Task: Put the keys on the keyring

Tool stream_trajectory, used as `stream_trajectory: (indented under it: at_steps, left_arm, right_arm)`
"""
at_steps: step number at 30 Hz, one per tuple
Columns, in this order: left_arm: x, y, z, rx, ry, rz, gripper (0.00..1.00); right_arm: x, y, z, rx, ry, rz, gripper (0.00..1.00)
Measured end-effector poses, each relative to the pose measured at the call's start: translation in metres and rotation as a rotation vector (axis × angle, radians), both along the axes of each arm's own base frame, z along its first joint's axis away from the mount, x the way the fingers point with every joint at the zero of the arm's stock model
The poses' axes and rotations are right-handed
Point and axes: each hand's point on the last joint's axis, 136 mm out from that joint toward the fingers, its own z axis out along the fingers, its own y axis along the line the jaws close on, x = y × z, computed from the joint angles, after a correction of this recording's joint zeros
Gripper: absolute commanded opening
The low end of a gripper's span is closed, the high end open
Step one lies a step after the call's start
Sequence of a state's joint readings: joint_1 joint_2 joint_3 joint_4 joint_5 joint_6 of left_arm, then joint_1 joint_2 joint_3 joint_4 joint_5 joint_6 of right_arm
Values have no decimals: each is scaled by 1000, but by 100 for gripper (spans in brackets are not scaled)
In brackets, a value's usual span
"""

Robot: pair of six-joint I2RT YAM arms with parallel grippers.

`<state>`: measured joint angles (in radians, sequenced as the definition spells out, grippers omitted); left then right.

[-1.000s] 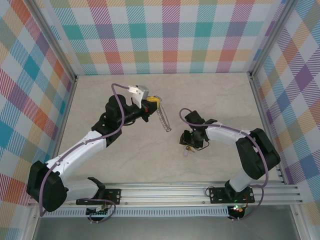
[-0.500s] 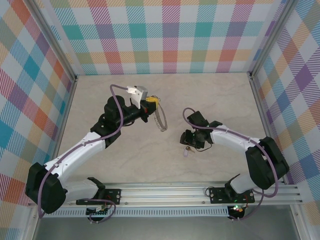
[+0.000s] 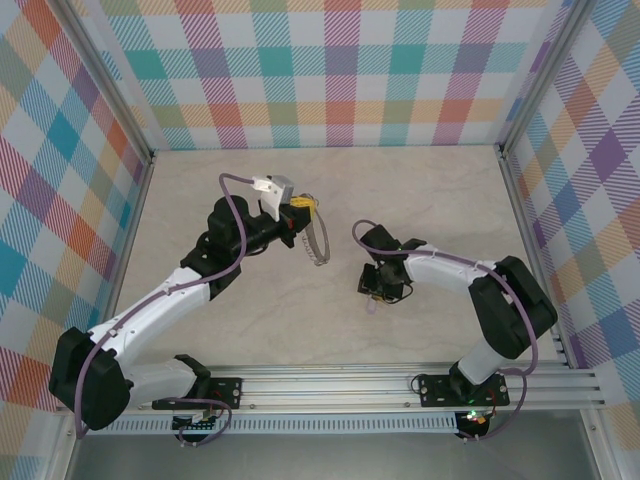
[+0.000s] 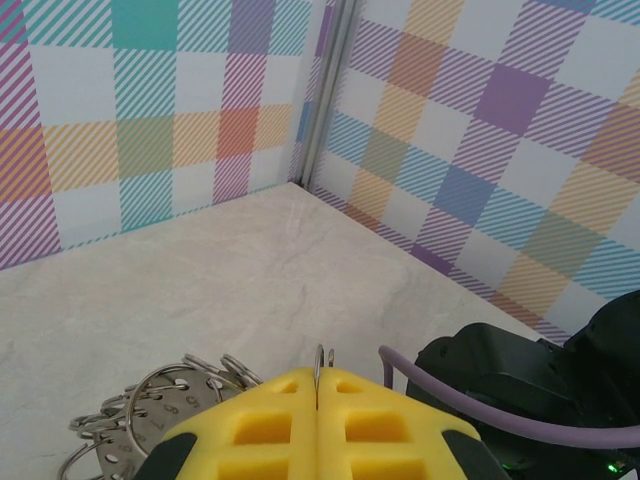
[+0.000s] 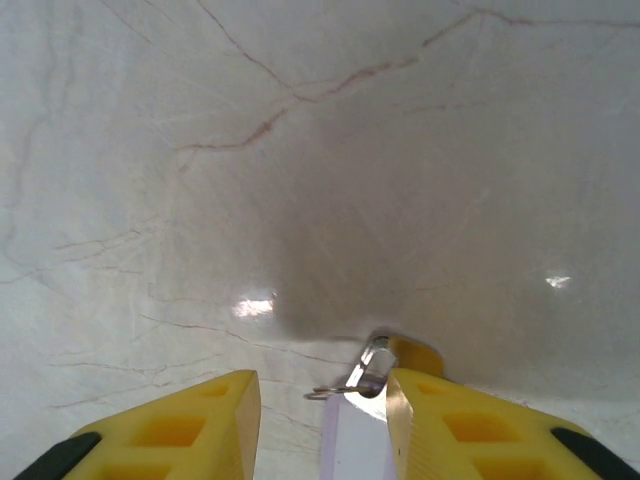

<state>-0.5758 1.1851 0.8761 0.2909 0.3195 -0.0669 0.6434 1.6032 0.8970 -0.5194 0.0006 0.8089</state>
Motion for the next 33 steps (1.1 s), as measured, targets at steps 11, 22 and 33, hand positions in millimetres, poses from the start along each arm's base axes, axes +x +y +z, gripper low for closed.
stream_trajectory:
  at_steps: [11, 22, 33]
  left_arm:
    - [-3, 2, -2, -1, -2, 1, 0]
    - [-2, 3, 2, -11, -19, 9, 0]
    - [-3, 5, -2, -12, -20, 10, 0]
  right_arm:
    - [0, 4, -9, -44, 17, 4, 26]
    - [-2, 2, -2, -88, -5, 13, 38]
    - [-12, -4, 5, -135, -8, 16, 33]
